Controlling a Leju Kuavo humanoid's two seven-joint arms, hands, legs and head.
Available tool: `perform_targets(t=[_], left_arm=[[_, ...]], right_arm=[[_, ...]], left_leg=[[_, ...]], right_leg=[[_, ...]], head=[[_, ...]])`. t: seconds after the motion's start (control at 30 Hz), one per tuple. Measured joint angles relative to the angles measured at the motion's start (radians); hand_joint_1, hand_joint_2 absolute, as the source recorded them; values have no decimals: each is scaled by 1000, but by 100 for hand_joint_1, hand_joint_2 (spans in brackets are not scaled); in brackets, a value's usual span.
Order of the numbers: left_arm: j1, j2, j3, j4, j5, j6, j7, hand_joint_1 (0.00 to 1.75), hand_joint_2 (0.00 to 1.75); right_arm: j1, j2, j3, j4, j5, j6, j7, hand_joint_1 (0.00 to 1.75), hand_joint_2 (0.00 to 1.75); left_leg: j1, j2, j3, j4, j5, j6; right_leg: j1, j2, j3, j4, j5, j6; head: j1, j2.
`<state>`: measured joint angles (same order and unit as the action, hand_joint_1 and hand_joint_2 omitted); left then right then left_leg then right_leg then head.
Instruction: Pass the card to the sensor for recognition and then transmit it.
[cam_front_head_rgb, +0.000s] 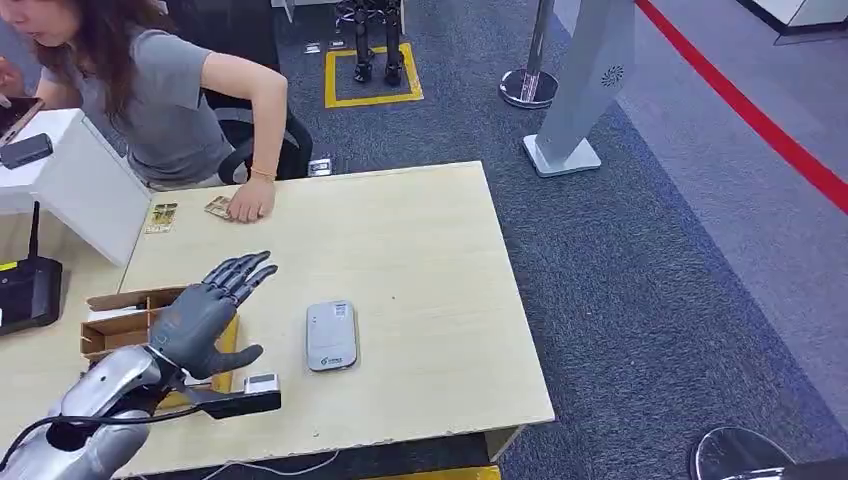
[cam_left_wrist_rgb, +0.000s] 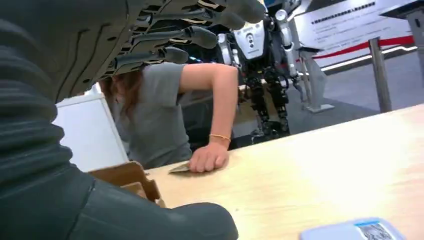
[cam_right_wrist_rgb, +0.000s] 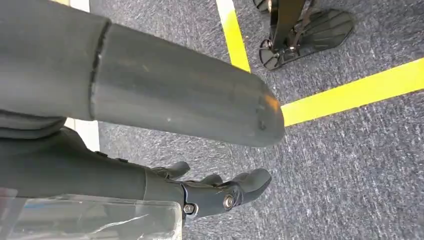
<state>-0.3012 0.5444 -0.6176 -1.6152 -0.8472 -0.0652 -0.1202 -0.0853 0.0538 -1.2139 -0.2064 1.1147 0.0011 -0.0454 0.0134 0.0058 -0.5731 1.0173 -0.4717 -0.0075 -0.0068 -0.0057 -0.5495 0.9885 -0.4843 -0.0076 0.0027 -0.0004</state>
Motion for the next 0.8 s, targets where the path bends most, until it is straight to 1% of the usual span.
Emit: perform_targets(t=[0.07,0.17,0.23,0.47,0.53,0.6,0.67,0.8], left_arm=[[0,-2,-17,4,5,5,0,0,175],[14,-2,-42,10,-17,48,16,0,175],[28,-1,-50,11,-25,63,22,0,175],[38,-1,-60,11,-27,64,23,0,175],[51,0,-61,11,-39,70,31,0,175],[79,4,-61,11,-72,90,48,0,175],[124,16,-58,10,-120,125,73,0,175],[222,34,-24,-2,-220,185,121,0,175]], right_arm=[[0,0,0,0,-3,-1,-2,0,0],[0,0,-2,0,-5,-5,-9,0,0],[2,0,-2,0,-6,-6,-10,0,0],[3,0,-2,0,-8,-7,-12,0,0],[3,0,-2,0,-8,-8,-12,0,0],[4,0,-2,0,-6,-8,-9,0,0],[7,0,-2,0,-1,-8,-8,0,0],[8,0,-2,0,7,-8,-6,0,0]], left_leg=[[0,0,0,0,0,0],[0,0,0,0,0,0],[0,0,-1,0,0,0],[0,0,-1,0,0,0],[0,0,-1,0,0,0],[0,1,-1,-1,0,0],[0,1,-1,-1,-1,0],[0,1,-1,-1,-1,0]], right_leg=[[0,0,0,0,0,0],[0,0,0,0,0,0],[0,0,-1,0,0,0],[0,0,0,0,0,0],[0,0,0,0,0,0],[0,1,0,0,0,0],[0,2,0,0,0,0],[0,2,-1,0,-1,0]], head=[[0,0],[0,0],[0,0],[0,0],[0,0],[0,0],[0,0],[0,0]])
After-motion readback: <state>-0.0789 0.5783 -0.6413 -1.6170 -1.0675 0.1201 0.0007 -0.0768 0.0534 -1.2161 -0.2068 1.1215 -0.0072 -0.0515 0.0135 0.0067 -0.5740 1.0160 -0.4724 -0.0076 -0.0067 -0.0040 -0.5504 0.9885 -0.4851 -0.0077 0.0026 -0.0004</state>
